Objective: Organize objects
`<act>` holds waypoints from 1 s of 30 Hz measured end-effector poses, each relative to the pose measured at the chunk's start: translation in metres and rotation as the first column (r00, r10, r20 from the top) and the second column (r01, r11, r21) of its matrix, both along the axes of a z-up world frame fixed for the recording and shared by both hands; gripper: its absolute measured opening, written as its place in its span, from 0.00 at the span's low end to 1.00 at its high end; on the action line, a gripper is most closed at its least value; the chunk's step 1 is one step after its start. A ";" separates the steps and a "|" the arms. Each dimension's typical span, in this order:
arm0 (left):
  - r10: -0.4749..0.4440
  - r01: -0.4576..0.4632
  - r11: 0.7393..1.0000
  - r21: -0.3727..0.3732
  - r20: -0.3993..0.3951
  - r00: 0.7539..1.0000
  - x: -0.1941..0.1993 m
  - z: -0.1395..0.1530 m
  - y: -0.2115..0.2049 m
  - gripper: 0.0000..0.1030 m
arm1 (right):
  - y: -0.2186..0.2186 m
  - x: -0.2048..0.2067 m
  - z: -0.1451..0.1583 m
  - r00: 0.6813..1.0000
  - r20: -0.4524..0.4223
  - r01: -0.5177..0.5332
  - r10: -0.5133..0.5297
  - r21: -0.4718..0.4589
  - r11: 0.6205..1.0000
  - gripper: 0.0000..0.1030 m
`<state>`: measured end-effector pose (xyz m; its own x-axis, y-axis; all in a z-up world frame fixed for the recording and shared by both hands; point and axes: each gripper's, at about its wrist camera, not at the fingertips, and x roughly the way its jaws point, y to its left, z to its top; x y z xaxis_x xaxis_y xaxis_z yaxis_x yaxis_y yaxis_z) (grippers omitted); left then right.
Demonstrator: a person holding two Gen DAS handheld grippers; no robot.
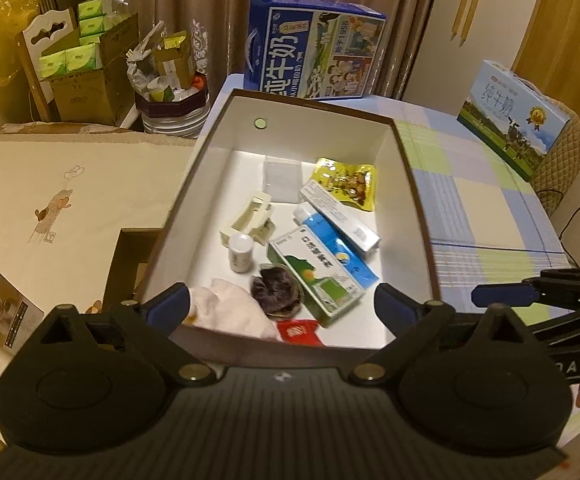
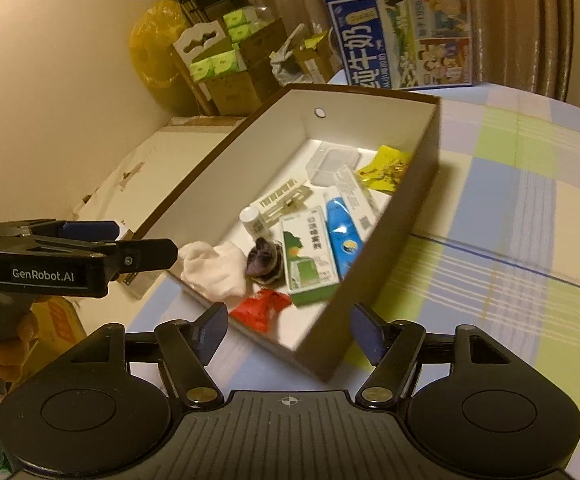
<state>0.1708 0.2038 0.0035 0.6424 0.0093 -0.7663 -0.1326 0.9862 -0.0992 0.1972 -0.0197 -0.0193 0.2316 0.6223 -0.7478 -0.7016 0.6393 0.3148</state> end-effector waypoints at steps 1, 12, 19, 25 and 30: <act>0.002 -0.002 1.000 0.003 0.003 1.000 -0.003 0.000 -0.005 0.96 | -0.007 -0.002 0.001 1.000 0.001 0.003 -0.003 0.001 1.000 0.64; 0.011 -0.011 1.000 0.024 0.020 1.000 -0.045 0.004 -0.075 0.99 | -0.095 -0.029 0.012 0.997 0.010 0.070 -0.070 0.003 0.998 0.65; -0.006 0.006 1.000 0.014 0.038 0.999 -0.069 0.004 -0.120 0.99 | -0.148 -0.044 0.015 0.992 0.025 0.127 -0.127 -0.002 0.992 0.65; -0.035 0.035 0.999 -0.003 0.041 0.999 -0.087 0.006 -0.156 0.99 | -0.189 -0.060 0.020 0.984 0.039 0.174 -0.173 -0.003 0.985 0.65; -0.053 0.053 0.998 -0.012 0.031 0.998 -0.100 0.006 -0.182 0.99 | -0.219 -0.072 0.022 0.977 0.047 0.210 -0.210 -0.010 0.978 0.65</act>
<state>0.0705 0.0216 0.0091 0.6650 -0.0354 -0.7460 -0.0766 0.9904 -0.1153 0.1257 -0.2383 0.0026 0.3900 0.5450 -0.7422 -0.5645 0.7783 0.2750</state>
